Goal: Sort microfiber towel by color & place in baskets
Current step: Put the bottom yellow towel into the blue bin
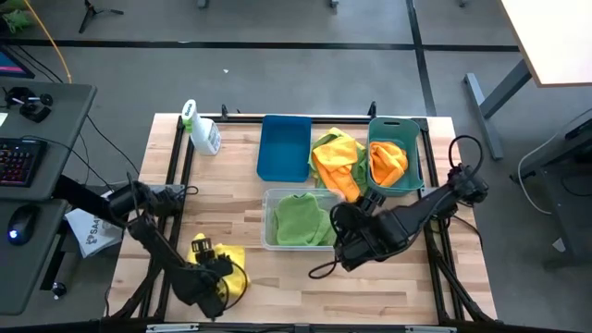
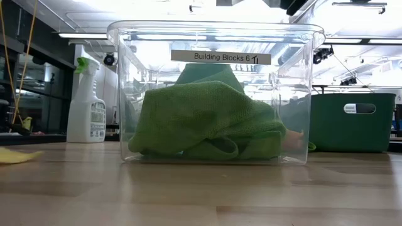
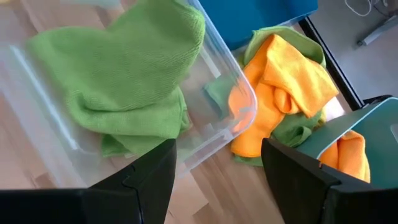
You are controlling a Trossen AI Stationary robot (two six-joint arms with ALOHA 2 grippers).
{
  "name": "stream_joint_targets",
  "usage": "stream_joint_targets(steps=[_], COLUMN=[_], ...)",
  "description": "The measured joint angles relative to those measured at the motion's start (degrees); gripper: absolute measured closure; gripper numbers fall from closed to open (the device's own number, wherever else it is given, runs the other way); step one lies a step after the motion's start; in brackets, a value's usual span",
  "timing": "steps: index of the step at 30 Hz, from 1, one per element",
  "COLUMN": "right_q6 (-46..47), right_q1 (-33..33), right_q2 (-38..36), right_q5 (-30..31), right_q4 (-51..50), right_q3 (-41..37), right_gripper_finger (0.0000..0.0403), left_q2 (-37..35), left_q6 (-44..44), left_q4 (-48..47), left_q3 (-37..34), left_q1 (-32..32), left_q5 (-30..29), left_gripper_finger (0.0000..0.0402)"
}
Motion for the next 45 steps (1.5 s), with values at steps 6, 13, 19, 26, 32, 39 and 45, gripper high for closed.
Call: stream_joint_targets(steps=[6, 13, 19, 26, 32, 39, 45], right_q6=[4.0, 6.7, 9.3, 8.6, 6.3, 4.0, 3.6], right_q1=[2.6, 5.5, 7.0, 6.2, 4.6, 2.1, 0.6], right_q2=[-2.0, -5.0, -6.0, -6.0, -6.0, -6.0, -6.0], right_q5=[2.6, 6.7, 12.0, 12.9, 15.5, 16.0, 16.9], right_q4=[-1.9, -1.8, -1.8, -1.8, -1.8, -1.8, -1.8], right_q3=[0.0, 0.0, 0.0, 0.0, 0.0, 0.0, 0.0], right_gripper_finger=[0.0171, 0.0171, 0.0171, 0.0171, 0.0171, 0.0171, 0.0171], left_q2=[-1.7, -10.7, -17.7, -26.3, -32.4, -34.0, -29.8], left_q6=[5.9, 9.8, 15.2, 28.3, 38.0, 57.1, 83.1], left_q4=[-3.7, -7.0, -11.5, -12.4, -9.6, 10.6, 46.2], left_q3=[1.3, 12.7, 19.9, 21.5, 21.6, 21.6, 21.6], left_q1=[3.6, 2.8, 4.8, 13.9, 28.7, 46.4, 54.2], left_q5=[1.0, -8.4, -35.7, -61.0, -72.9, -63.0, -35.6], left_gripper_finger=[0.0387, 0.0399, 0.0401, 0.0401, 0.0401, 0.0401, 0.0401])
